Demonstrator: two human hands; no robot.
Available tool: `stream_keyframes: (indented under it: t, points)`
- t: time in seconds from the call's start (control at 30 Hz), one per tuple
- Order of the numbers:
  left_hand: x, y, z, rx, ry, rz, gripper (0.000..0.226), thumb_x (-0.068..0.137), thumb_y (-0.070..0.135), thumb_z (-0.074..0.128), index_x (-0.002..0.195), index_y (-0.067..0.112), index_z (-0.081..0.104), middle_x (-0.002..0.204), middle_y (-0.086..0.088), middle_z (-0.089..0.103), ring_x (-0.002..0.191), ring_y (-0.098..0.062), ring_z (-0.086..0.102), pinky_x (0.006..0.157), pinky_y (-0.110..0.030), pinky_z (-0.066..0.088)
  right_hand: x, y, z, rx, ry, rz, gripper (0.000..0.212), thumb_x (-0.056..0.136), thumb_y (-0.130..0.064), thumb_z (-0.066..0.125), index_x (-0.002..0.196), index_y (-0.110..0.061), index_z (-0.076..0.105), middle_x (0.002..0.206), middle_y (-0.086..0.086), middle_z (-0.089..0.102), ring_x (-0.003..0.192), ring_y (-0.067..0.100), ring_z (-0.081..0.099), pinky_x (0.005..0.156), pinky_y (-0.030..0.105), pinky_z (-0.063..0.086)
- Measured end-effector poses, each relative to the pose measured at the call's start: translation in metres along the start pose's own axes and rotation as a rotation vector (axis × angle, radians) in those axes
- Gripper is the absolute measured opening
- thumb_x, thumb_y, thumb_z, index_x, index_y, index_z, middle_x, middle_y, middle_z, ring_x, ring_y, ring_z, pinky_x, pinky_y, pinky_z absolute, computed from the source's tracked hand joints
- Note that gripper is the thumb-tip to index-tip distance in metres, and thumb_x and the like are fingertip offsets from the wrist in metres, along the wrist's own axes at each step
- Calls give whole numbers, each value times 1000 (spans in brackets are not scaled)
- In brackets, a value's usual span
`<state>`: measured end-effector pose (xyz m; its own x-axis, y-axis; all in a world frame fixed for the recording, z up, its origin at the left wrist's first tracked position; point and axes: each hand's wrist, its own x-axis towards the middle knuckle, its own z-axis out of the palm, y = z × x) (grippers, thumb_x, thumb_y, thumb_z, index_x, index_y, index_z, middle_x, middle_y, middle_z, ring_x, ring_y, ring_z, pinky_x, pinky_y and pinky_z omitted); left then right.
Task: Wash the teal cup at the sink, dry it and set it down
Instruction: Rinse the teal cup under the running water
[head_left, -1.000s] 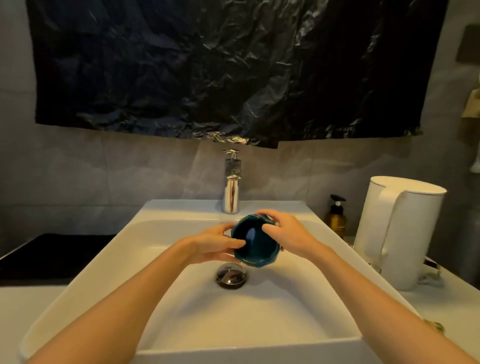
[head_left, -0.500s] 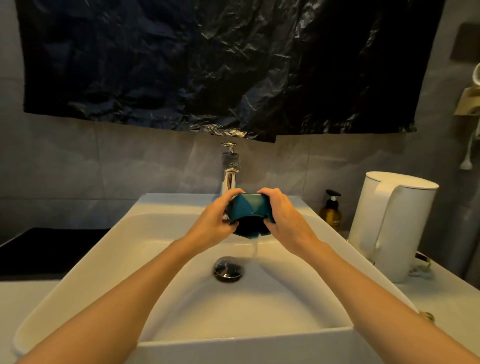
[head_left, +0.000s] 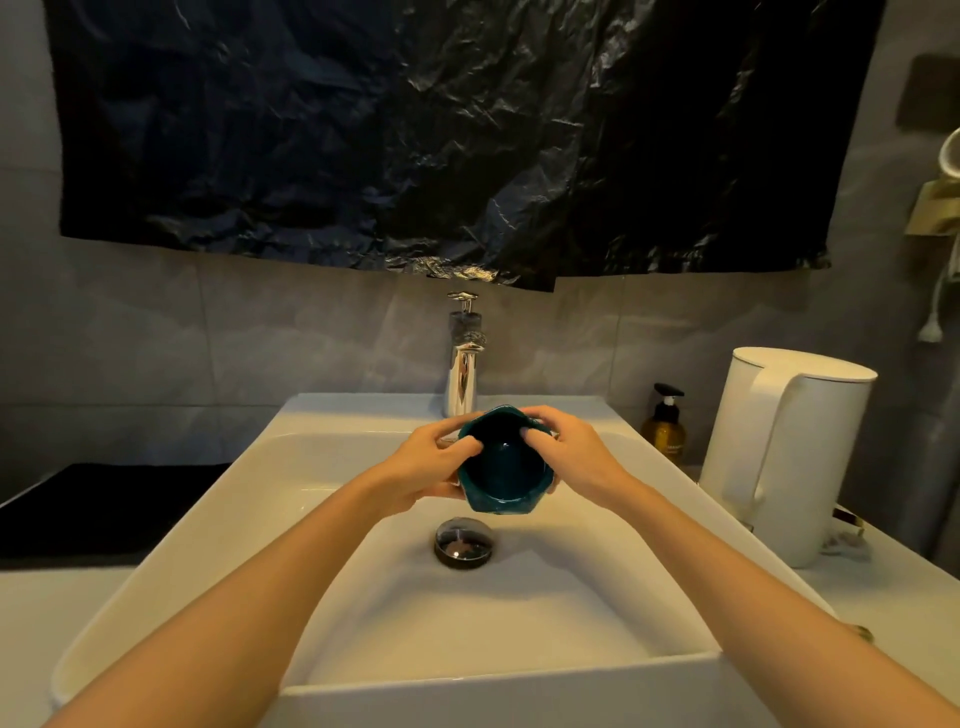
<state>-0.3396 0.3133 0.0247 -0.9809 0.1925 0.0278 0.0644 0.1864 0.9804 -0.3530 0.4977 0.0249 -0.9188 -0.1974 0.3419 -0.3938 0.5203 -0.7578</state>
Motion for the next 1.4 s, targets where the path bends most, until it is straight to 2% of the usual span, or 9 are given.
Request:
stream_keyframes:
  t: [0.13, 0.23, 0.33, 0.5, 0.67, 0.87, 1.17, 1.3, 1.4]
  points:
    - [2, -2, -6, -117, 78, -168, 36, 97, 16, 48, 132, 21, 48, 120, -11, 57, 103, -31, 59, 78, -45, 57, 5, -3, 0, 35, -7, 96, 29, 98, -39, 46, 119, -24, 60, 114, -1, 62, 100, 18, 59, 65, 28, 57]
    - [3, -3, -13, -162, 156, -232, 34, 98, 17, 46, 131, 17, 49, 123, -14, 54, 102, -33, 56, 73, -45, 55, 18, -15, -6, -68, 180, -53, 27, 98, -27, 49, 120, -20, 63, 121, -2, 63, 108, 14, 58, 86, 25, 48]
    - [3, -2, -17, -234, 214, -270, 31, 97, 18, 48, 127, 16, 51, 127, -16, 52, 102, -35, 55, 67, -44, 57, 37, -49, -15, -100, 301, -222, 32, 98, -22, 50, 128, -19, 59, 127, -3, 60, 108, 10, 56, 89, 21, 41]
    - [8, 2, -20, -307, 263, -301, 25, 95, 23, 52, 119, 15, 54, 126, -18, 54, 102, -36, 60, 73, -44, 58, 77, -90, -9, -284, 218, -402, 45, 97, -26, 53, 141, -18, 47, 143, 0, 49, 132, 15, 44, 109, 31, 36]
    - [8, 7, -22, -362, 256, -340, 8, 92, 25, 58, 93, 18, 53, 124, -17, 55, 103, -37, 60, 63, -43, 58, 101, -97, 4, -431, 218, -425, 42, 98, -29, 51, 137, -15, 52, 132, 6, 59, 122, 23, 54, 100, 34, 44]
    - [13, 5, -23, -389, 277, -320, 20, 92, 27, 58, 107, 18, 50, 127, -16, 54, 108, -36, 58, 78, -43, 57, 114, -102, 2, -631, 290, -432, 36, 100, -30, 44, 129, -16, 60, 120, 10, 67, 108, 31, 62, 90, 44, 51]
    - [16, 3, -20, -342, 267, -291, 19, 91, 30, 59, 106, 19, 53, 127, -15, 55, 108, -35, 59, 83, -48, 55, 126, -118, -5, -577, 276, -327, 34, 100, -29, 44, 124, -13, 62, 119, 10, 66, 106, 26, 61, 89, 35, 51]
    - [11, 4, -19, -322, 252, -287, 20, 92, 27, 56, 110, 18, 53, 126, -16, 55, 106, -38, 59, 77, -47, 57, 109, -113, -6, -357, 129, -278, 43, 102, -25, 42, 143, -14, 42, 143, 6, 48, 131, 22, 44, 104, 27, 34]
    - [9, 2, -21, -300, 263, -288, 30, 93, 25, 56, 121, 14, 54, 127, -17, 55, 108, -40, 58, 79, -48, 56, 79, -93, -4, -217, 307, -340, 35, 99, -16, 46, 133, -11, 53, 133, 4, 57, 124, 17, 51, 104, 25, 38]
